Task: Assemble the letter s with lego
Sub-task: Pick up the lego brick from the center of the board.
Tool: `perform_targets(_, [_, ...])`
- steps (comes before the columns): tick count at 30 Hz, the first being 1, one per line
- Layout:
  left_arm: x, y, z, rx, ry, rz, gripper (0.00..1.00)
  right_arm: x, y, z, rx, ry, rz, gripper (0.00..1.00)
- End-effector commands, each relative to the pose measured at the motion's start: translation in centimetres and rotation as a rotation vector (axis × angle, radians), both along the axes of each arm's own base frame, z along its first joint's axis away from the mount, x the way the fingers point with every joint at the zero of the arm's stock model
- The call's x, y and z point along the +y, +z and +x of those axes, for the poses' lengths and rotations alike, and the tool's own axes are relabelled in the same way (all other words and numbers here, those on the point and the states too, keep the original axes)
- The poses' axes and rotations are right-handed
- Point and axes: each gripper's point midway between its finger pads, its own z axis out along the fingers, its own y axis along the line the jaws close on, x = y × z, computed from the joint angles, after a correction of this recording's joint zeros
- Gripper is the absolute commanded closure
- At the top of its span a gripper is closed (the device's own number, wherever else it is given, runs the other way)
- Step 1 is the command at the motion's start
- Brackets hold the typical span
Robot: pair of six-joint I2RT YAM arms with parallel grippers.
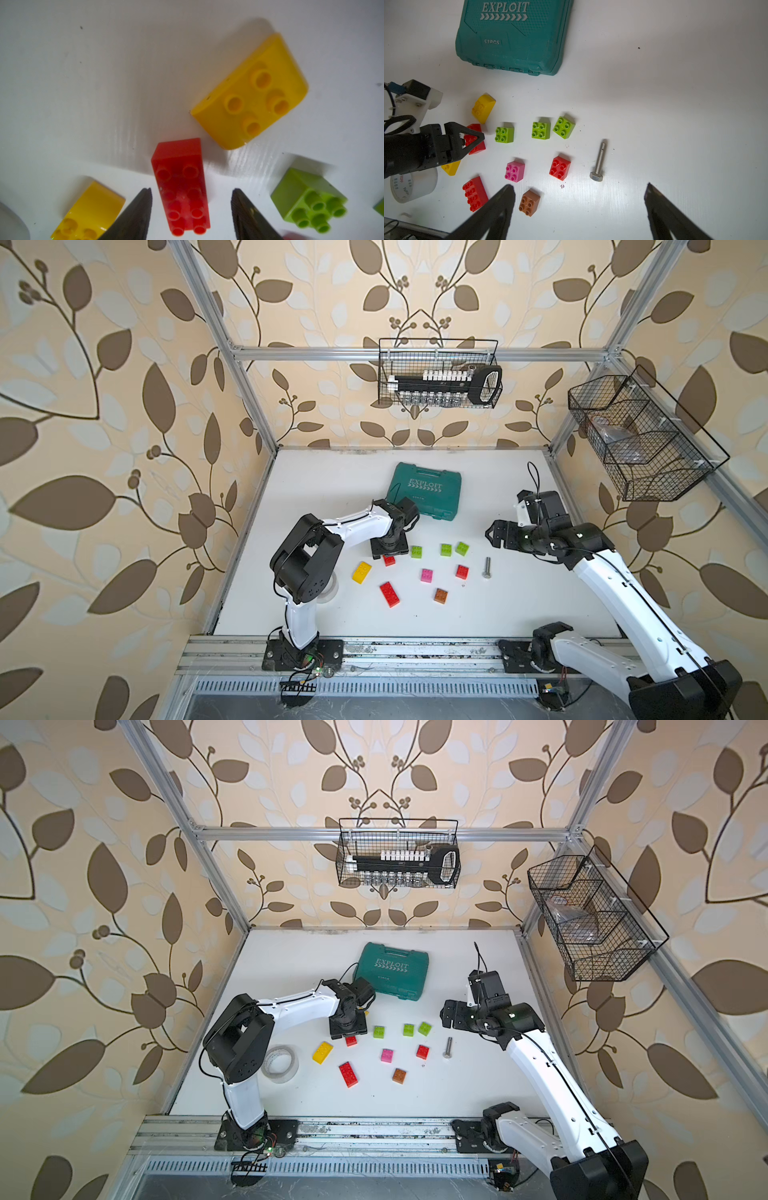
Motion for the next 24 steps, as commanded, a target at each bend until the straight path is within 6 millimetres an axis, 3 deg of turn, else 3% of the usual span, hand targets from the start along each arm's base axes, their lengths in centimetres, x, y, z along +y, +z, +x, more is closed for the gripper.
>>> perform_targets(1, [0.3, 0.1, -0.1, 0.004, -0.022, -0.006, 0.38, 0.2, -0.5, 0.1, 0.015, 0.004, 0.004, 0.08])
perform_targets(19, [0.0, -0.2, -0.6, 0.027, -0.033, -0.031, 0.56, -0.1, -0.3, 0.1, 0.006, -0.013, -0.003, 0.16])
perform_targets(24, [0.1, 1.0, -0.6, 0.008, -0.05, -0.036, 0.66, -0.3, 0.0, 0.0, -0.007, -0.017, -0.008, 0.19])
